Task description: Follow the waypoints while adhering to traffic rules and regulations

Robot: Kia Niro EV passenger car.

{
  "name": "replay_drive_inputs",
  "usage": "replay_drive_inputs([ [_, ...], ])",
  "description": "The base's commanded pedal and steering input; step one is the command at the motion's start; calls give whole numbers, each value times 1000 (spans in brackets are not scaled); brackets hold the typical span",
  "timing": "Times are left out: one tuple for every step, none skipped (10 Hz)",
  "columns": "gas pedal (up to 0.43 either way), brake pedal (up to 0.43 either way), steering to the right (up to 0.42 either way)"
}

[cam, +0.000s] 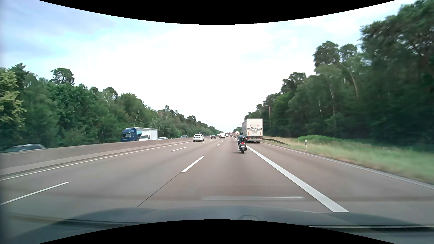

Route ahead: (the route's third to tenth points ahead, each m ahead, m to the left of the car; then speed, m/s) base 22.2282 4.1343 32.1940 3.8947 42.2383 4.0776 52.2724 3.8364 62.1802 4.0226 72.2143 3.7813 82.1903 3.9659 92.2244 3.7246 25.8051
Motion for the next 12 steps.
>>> replay_drive_inputs([
  [0, 43, -4],
  [0, 0, -4],
  [0, 0, -5],
  [0, 0, -4],
  [0, 0, -5],
  [0, 0, -5],
  [0, 0, -5],
  [0, 0, -5],
  [0, 0, -5],
  [0, 0, -5],
  [0, 0, -5],
  [0, 0, -5],
])
